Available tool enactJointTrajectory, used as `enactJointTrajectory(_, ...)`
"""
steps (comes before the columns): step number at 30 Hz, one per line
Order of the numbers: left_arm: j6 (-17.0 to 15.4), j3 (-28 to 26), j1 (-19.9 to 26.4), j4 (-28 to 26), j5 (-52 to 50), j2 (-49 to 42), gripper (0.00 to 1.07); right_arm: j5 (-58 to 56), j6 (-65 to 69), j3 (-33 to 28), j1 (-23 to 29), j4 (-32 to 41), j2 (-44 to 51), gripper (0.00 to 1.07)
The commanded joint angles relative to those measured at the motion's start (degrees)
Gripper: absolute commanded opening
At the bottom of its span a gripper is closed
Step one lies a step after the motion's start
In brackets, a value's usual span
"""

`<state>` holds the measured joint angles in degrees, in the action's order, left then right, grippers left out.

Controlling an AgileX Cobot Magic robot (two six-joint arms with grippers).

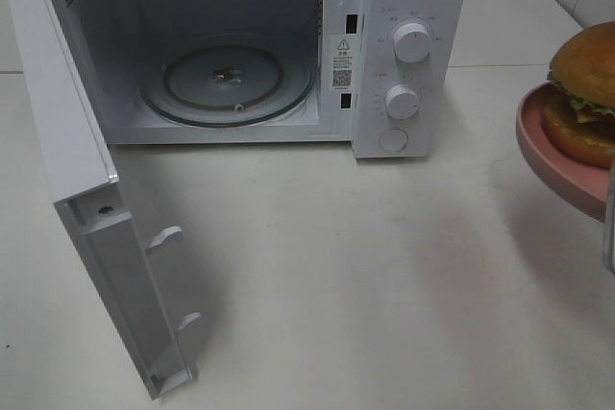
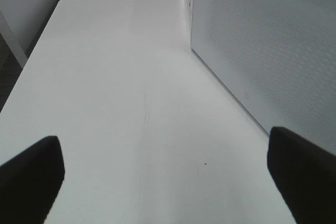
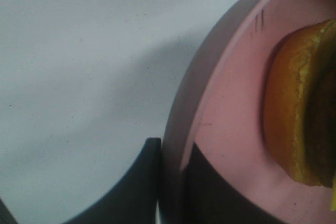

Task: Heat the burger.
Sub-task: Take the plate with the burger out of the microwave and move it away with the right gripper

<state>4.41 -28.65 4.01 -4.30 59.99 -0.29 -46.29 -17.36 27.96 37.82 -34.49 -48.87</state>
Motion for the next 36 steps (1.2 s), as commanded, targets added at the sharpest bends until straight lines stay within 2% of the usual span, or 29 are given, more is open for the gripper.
enactJointTrajectory(1, -0.5, 0.2, 0.1, -0.1, -0.5, -1.1, 1.0, -0.6, 4.3, 0.4, -0.3, -4.5, 0.9, 0.01)
enactJointTrajectory(14, -0.5, 0.2, 0.1, -0.1, -0.5, -1.1, 1.0, -10.0, 15.9, 0.4, -0.3, -7.2, 0.9, 0.01)
enactJointTrajectory(28, -0.5, 0.2, 0.1, -0.1, -0.5, -1.1, 1.0, -15.1, 30.4, 0.4, -0.3, -11.5, 0.7, 0.01)
enactJointTrajectory(36, -0.5, 0.2, 0.1, -0.1, -0.5, -1.1, 1.0, -15.9, 36.1, 0.4, -0.3, -13.0, -4.1, 0.01)
